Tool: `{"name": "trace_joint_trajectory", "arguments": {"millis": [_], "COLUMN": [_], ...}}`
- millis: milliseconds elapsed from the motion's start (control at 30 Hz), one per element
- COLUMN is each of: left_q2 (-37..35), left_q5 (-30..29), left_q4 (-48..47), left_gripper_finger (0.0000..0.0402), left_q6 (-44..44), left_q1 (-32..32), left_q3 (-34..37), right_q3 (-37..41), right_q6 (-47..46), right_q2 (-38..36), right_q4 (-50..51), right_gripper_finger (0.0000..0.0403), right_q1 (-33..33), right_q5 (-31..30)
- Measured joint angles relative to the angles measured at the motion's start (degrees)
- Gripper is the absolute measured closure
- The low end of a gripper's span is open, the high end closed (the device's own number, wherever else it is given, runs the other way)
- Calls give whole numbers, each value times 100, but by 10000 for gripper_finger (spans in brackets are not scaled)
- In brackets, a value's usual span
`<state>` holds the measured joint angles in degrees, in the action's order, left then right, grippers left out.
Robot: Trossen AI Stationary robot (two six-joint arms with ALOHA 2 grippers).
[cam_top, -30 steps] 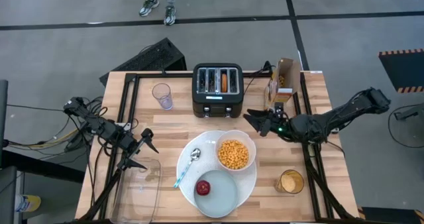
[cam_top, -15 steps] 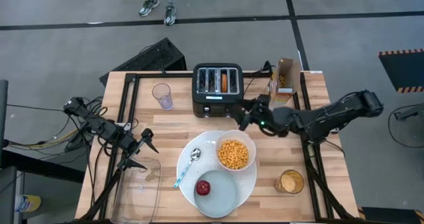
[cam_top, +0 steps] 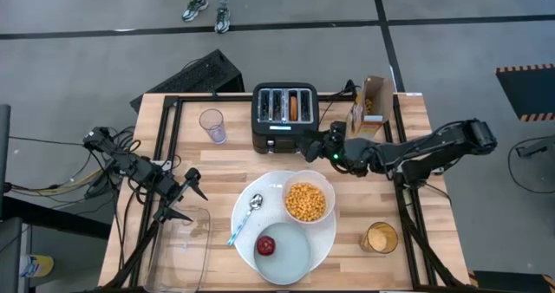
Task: Arrange a breakfast setting
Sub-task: Put the brown bread to the right of the apple on the gray plate
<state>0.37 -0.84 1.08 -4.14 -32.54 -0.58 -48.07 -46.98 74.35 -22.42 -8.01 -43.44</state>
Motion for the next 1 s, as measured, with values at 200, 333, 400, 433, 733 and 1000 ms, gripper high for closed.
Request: {"name": "trace_joint_trajectory", "arguments": {"millis": [200,333,400,433,733,1000], "left_q2": [0,-1,-1,1,0,-1], "left_q5": [-1,-2,-2,-2,-2,-1], "left_q4": [0,0,0,0,0,0], "left_gripper_finger": [62,62,62,62,62,62], "left_q6": [0,0,0,0,0,0], "left_q1": [0,1,1,1,1,1], "left_q3": [0,0,0,0,0,0], "right_q3": [0,-1,-63,-126,-608,-629], "right_q6": [-13,206,414,506,1240,1260], "right_q2": [-21,-19,-4,4,4,2], "right_q4": [-89,-57,26,88,950,1350], "right_gripper_finger": [24,24,24,24,24,24], "right_q1": [-10,-63,-63,-59,652,1238], "right_q5": [3,2,0,2,-24,-11]}}
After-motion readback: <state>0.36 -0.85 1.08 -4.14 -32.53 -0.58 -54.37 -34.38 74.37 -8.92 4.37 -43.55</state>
